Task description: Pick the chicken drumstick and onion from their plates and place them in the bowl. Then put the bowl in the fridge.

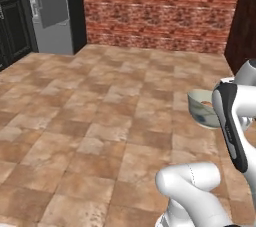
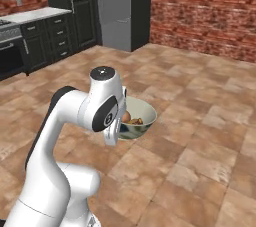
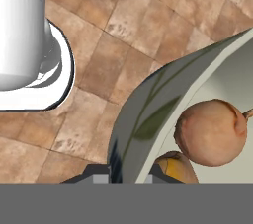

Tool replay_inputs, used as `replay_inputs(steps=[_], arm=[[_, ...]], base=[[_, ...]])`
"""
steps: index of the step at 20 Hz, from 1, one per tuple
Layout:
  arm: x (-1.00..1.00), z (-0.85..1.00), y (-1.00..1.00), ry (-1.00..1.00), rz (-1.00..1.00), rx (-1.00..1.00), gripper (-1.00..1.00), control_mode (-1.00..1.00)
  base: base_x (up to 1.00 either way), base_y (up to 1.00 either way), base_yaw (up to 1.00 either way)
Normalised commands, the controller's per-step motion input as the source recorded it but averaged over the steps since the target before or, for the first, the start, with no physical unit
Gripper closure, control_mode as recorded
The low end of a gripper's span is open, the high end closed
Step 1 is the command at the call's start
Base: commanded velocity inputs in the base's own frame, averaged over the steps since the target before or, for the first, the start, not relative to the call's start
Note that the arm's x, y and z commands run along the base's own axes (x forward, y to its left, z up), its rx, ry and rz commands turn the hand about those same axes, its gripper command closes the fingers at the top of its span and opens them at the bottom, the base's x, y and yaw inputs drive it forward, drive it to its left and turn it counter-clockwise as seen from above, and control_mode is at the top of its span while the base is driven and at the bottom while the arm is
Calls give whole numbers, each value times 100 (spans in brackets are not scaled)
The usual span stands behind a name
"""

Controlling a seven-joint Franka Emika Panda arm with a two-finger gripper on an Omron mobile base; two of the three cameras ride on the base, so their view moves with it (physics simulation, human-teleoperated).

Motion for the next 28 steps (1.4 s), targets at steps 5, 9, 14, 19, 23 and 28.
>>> replay_inputs(steps=[5,9,14,19,23,28], arm=[[0,0,0,0,0,0,100,100],[0,0,0,0,0,0,100,100],[0,0,0,0,0,0,100,100],[0,0,0,0,0,0,100,100],[0,0,0,0,0,0,100,100],[0,0,0,0,0,0,100,100]], base=[[90,0,31],[92,0,30],[90,0,32],[90,0,31],[93,1,27],[94,4,21]])
